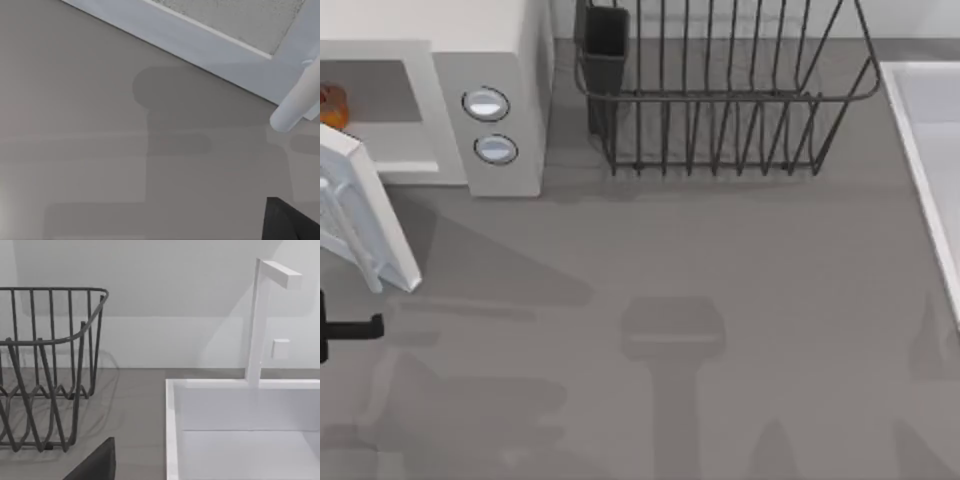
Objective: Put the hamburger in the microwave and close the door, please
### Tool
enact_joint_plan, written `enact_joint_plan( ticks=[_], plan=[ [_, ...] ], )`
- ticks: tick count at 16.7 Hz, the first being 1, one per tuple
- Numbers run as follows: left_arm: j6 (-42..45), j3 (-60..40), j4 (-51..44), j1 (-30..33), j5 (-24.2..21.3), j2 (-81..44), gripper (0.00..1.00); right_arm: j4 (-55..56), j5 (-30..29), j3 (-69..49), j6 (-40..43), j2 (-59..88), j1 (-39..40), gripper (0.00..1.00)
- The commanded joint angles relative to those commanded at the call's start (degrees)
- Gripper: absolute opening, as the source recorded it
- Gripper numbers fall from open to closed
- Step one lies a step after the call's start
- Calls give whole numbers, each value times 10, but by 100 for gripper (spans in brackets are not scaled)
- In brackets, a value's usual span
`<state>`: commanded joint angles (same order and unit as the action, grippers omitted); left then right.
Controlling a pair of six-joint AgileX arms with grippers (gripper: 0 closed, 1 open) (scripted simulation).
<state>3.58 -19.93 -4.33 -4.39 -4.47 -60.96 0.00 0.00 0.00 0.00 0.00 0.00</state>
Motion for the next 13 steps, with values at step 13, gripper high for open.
enact_joint_plan(
  ticks=[13],
  plan=[
    [-12,-171,118,23,14,-289,0,0,0,0,0,0,0,100]
  ],
)
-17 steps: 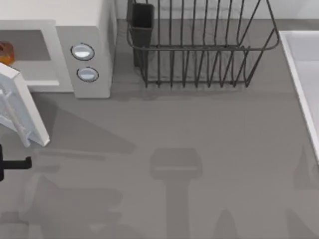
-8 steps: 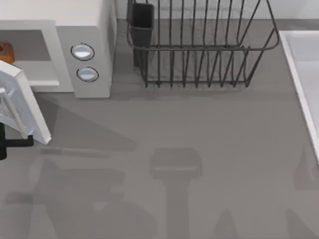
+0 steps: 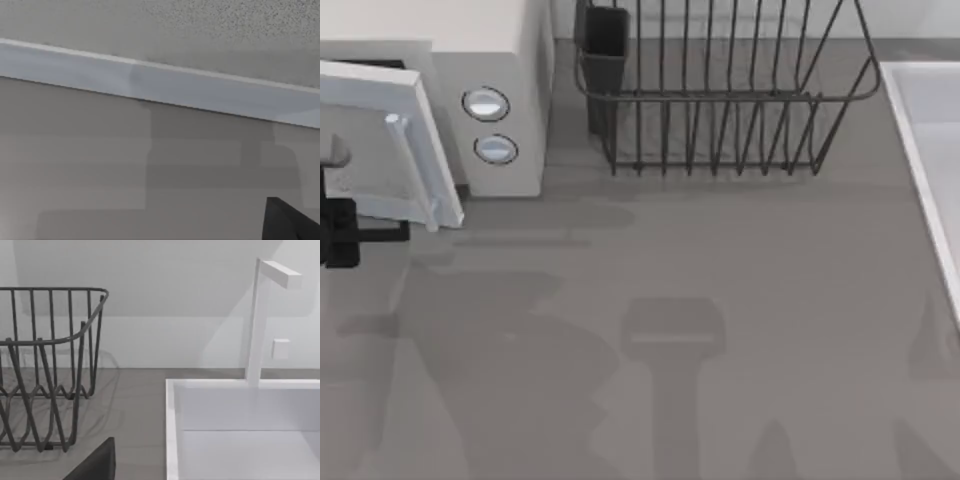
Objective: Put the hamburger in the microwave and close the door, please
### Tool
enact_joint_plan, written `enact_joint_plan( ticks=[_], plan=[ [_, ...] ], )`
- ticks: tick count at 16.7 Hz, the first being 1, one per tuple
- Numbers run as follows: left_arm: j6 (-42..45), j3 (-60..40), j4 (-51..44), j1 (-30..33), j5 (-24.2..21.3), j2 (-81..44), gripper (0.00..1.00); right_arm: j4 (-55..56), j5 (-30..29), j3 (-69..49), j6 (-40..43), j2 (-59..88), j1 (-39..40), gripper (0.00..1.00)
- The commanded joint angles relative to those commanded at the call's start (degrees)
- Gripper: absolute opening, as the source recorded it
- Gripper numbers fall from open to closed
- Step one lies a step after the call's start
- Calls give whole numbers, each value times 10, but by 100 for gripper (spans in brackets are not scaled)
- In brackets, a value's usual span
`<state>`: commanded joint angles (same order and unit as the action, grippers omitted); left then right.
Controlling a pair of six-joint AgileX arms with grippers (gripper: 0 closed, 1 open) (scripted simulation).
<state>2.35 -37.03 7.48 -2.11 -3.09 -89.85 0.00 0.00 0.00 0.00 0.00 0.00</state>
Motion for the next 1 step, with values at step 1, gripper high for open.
enact_joint_plan(
  ticks=[1],
  plan=[
    [0,0,0,0,0,0,0,0,0,0,0,0,0,100]
  ],
)
